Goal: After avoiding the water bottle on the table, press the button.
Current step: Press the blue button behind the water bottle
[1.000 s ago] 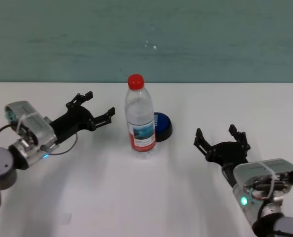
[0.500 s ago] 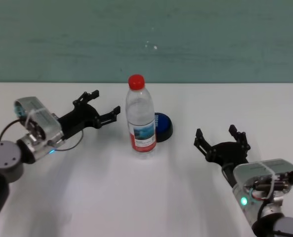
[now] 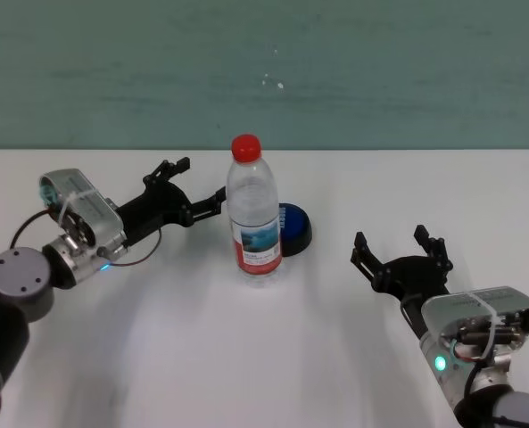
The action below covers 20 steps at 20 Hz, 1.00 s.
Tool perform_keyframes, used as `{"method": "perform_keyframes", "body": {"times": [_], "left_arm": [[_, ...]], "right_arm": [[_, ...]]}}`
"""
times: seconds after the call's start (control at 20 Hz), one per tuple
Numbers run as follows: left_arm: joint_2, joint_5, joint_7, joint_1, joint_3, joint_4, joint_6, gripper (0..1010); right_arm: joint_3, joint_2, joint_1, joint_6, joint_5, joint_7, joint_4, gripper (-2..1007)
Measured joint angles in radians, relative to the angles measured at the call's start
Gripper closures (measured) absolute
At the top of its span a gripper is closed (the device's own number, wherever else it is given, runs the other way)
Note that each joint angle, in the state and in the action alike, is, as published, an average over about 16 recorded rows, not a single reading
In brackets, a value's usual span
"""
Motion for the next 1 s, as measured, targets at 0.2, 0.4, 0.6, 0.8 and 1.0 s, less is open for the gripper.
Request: {"method": "perform_keyframes", "body": {"times": [0.2, 0.4, 0.6, 0.8, 1.0], "left_arm": [[-0.001, 0.004, 0.000, -0.002, -0.002, -0.004, -0.003, 10], [0.002, 0.005, 0.001, 0.005, -0.005, -0.021, 0.002, 10], [0.015, 0.006, 0.008, 0.026, -0.009, -0.062, 0.021, 10], [0.041, 0.007, 0.023, 0.067, -0.014, -0.136, 0.060, 10], [0.084, 0.005, 0.048, 0.137, -0.025, -0.257, 0.123, 10]], "right_arm": [[0.000, 0.000, 0.000, 0.000, 0.000, 0.000, 0.000, 2], [0.000, 0.000, 0.000, 0.000, 0.000, 0.000, 0.000, 2], [0.000, 0.000, 0.000, 0.000, 0.000, 0.000, 0.000, 2], [0.000, 0.000, 0.000, 0.000, 0.000, 0.000, 0.000, 2], [0.000, 0.000, 0.000, 0.000, 0.000, 0.000, 0.000, 2]]}}
